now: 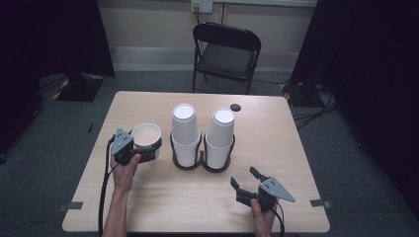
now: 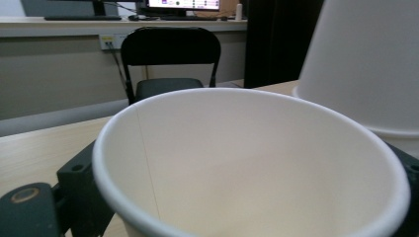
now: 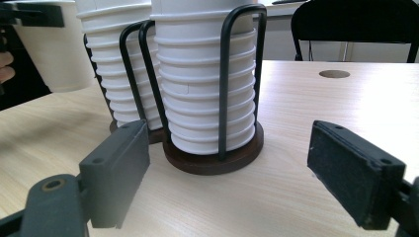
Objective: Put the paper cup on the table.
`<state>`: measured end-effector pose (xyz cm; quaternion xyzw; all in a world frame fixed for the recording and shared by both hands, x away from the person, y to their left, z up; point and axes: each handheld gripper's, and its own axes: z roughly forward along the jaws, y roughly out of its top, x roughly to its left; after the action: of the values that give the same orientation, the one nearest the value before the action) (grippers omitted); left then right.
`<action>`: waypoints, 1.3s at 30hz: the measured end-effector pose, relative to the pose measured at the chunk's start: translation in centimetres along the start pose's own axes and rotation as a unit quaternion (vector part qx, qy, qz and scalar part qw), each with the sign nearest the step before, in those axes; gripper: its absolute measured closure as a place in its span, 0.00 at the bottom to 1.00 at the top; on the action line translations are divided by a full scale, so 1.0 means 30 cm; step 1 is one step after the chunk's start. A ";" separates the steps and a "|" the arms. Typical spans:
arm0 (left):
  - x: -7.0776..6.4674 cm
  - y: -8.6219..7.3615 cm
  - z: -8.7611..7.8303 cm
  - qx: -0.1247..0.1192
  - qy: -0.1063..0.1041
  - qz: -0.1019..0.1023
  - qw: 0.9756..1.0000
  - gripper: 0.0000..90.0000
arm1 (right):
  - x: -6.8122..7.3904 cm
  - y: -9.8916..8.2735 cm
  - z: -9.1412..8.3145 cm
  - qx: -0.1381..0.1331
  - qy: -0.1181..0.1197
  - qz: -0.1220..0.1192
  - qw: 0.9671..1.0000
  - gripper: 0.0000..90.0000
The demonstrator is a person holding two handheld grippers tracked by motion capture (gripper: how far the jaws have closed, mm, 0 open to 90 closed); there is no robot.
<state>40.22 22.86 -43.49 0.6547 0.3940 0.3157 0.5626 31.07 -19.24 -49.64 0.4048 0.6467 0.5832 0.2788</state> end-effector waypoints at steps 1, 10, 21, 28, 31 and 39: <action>0.000 0.000 0.000 0.000 0.000 0.000 1.000 0.08 | 0.001 0.000 0.000 0.002 0.000 0.000 1.000 0.18; 0.017 -0.036 0.064 0.015 0.004 -0.008 1.000 0.06 | 0.008 0.001 0.004 0.005 -0.002 -0.009 1.000 0.18; 0.040 -0.084 0.112 0.042 0.019 -0.011 0.999 0.07 | 0.009 0.001 0.005 0.008 0.000 -0.012 1.000 0.18; 0.031 -0.102 0.120 0.051 0.023 -0.012 0.998 0.09 | 0.010 0.003 0.008 0.013 -0.001 -0.014 1.000 0.18; 0.023 -0.105 0.125 0.059 0.022 -0.006 0.998 0.09 | 0.011 0.003 0.011 0.017 0.000 -0.018 1.000 0.18; 0.023 -0.122 0.134 0.107 0.042 -0.009 0.993 0.12 | 0.011 0.003 0.012 0.017 0.001 -0.018 1.000 0.18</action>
<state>43.41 21.70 -47.79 0.6934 0.4548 0.2943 0.4751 31.22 -18.79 -49.56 0.3969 0.6645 0.5672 0.2815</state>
